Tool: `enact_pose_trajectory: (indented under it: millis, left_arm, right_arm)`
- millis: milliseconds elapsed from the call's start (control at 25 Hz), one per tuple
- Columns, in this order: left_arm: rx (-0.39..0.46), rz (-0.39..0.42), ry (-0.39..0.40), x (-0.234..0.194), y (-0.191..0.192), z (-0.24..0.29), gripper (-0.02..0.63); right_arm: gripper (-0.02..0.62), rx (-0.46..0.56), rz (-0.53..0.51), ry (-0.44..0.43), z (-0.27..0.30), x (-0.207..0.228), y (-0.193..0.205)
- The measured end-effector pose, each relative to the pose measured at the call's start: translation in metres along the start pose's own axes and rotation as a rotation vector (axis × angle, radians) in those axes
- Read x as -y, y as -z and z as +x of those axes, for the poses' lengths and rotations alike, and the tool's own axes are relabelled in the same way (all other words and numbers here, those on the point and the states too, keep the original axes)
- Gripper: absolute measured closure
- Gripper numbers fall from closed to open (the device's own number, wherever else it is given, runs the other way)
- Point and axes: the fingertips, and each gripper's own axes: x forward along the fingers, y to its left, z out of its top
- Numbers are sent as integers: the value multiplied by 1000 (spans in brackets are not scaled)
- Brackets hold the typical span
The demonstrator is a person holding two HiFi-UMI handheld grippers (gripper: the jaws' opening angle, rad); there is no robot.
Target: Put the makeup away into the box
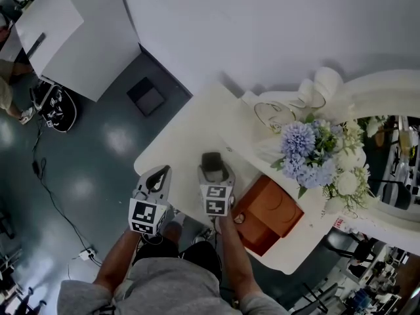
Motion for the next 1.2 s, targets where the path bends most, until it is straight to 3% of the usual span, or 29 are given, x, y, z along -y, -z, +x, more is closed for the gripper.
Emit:
enact_pose_trajectory:
  millis: [320,640,1200]
  left_arm:
    - [-2,4,-15,21,-4,-11,606]
    - [26,18,-13,15,-4,-21,606]
    - [89,73,32,93,-25,-48,606]
  right_arm:
    - [270,14,-48,-11,-19,12,3]
    - [270,76,-59,-29,-38,-8,-15]
    - [270,190,-45,-27,-139,10,-10]
